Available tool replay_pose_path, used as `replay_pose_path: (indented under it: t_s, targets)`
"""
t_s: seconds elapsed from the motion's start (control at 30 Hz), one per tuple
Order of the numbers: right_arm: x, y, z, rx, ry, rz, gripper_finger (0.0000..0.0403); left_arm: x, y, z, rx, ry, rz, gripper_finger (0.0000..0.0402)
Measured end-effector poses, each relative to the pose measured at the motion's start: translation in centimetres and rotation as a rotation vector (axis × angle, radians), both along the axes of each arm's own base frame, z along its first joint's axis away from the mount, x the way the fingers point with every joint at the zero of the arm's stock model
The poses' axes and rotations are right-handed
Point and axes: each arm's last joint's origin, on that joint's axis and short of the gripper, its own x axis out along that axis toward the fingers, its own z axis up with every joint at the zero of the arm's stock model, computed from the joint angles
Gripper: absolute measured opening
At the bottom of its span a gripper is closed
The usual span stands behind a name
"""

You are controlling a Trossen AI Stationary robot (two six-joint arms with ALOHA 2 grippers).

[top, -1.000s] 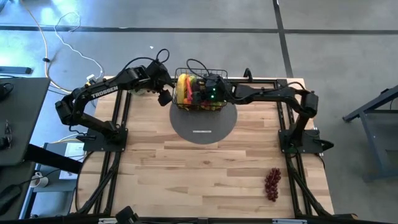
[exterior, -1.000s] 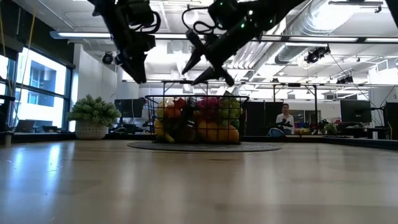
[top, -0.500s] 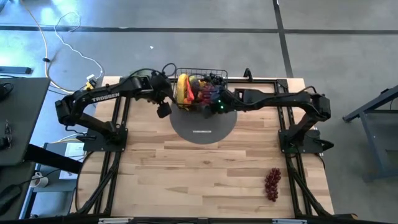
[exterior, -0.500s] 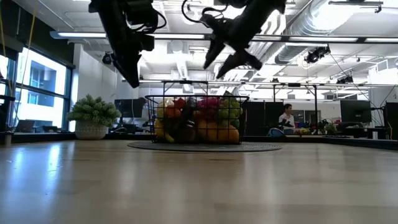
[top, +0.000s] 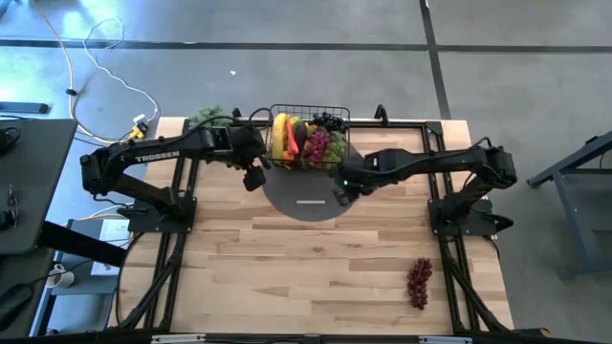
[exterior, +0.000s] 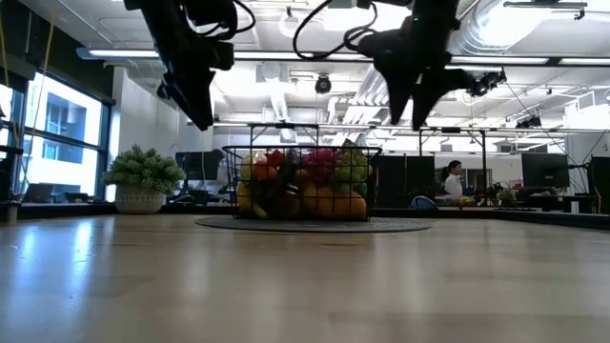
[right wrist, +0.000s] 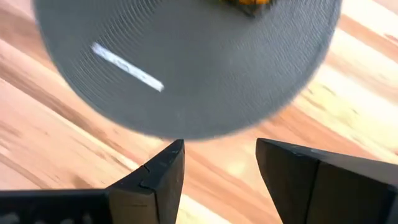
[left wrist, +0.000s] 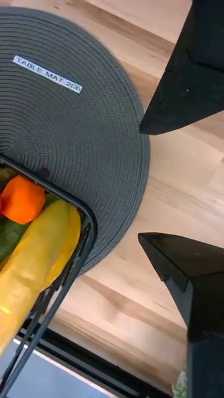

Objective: Build produce basket
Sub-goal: Put the grapes into the black wire basket

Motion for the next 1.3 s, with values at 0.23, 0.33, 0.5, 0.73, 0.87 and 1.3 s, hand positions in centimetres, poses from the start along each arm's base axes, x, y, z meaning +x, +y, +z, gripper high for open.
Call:
replay_pose_path:
  t_s: [0.23,0.33,0.5,0.73,0.87,1.3]
  targets:
    - [-1.6,2.6,-0.8,0.006,0.16,0.026,0.0181,0.0,0.0,0.0,0.015,0.0,0.035,0.0262]
    - [-2.9,3.8,-1.4,0.013,0.206,0.021,0.0181,0.0,0.1,0.0,0.034,0.01,0.045,0.0262]
    - [-5.5,5.6,-1.4,0.031,0.198,-0.039,0.0181,-0.1,0.3,0.0,0.074,0.026,0.079,0.0262]
    - [-8.2,8.2,-0.6,0.094,0.118,-0.139,0.0181,0.0,0.2,0.0,0.041,-0.004,0.142,0.0262]
    - [-9.2,9.7,-0.6,0.121,0.104,-0.161,0.0181,0.1,-0.1,0.0,0.028,-0.017,0.16,0.0262]
    - [-11.7,13.8,-0.7,0.152,0.148,-0.168,0.0212,1.0,-1.9,0.0,-0.013,-0.042,0.118,0.0262]
